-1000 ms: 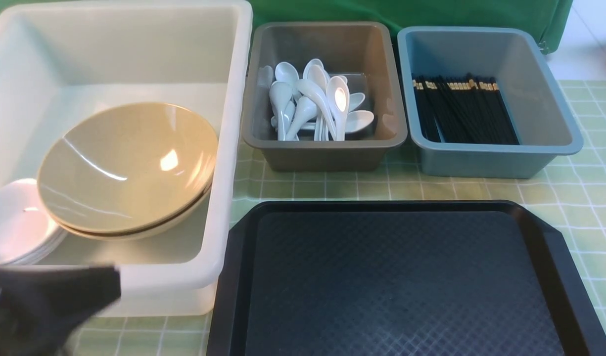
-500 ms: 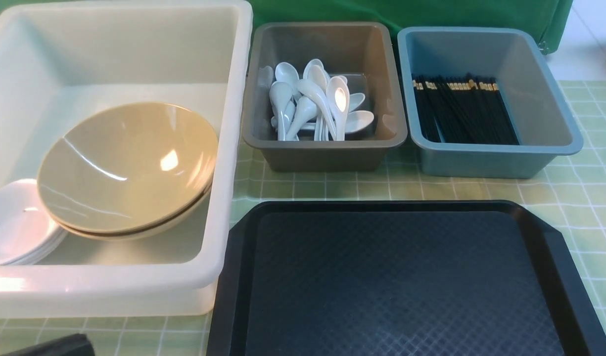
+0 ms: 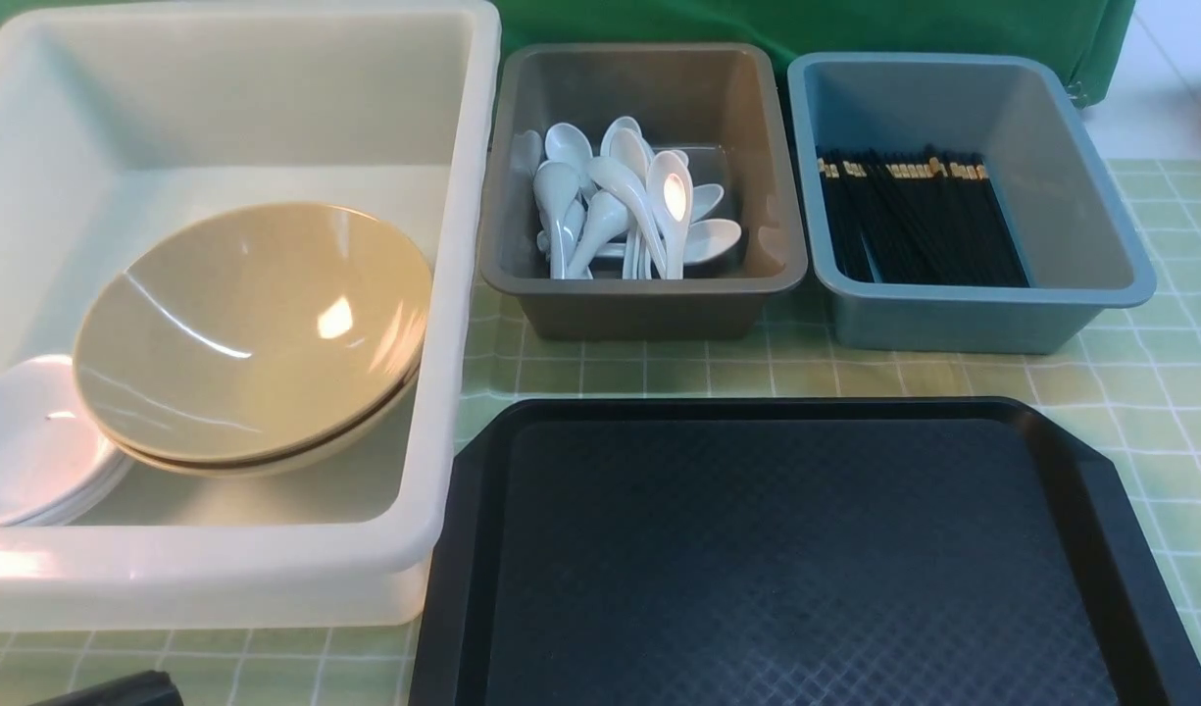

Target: On green table put chopsticks spoon bowls plates into blue grey white boxes.

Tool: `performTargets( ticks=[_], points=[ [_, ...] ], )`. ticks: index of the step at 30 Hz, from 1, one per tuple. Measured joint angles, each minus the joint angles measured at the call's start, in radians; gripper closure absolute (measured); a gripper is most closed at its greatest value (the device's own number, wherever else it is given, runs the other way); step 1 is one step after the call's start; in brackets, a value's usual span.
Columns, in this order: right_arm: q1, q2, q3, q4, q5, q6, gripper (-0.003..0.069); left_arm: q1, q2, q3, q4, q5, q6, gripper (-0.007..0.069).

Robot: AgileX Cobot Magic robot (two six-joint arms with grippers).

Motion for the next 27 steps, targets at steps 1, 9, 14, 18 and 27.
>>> performTargets(
  ticks=[1,9,14,18,27],
  points=[
    [0.000,0.000,0.000,0.000,0.000,0.000,0.0601,0.000,0.000,0.000,0.008,0.000,0.007,0.0626],
    [0.000,0.000,0.000,0.000,0.000,0.000,0.0592,0.000,-0.001,0.066,0.228,-0.163,0.083,0.0626],
    [0.000,0.000,0.000,0.000,0.001,0.000,0.0589,0.022,-0.053,0.229,0.468,-0.437,0.014,0.0626],
    [0.000,0.000,0.000,0.000,0.001,0.000,0.0588,0.112,-0.166,0.462,0.653,-0.644,-0.125,0.0626],
    [0.000,-0.001,0.000,0.000,0.008,0.000,0.0582,0.200,-0.179,0.604,0.687,-0.574,-0.146,0.0626]
  ],
)
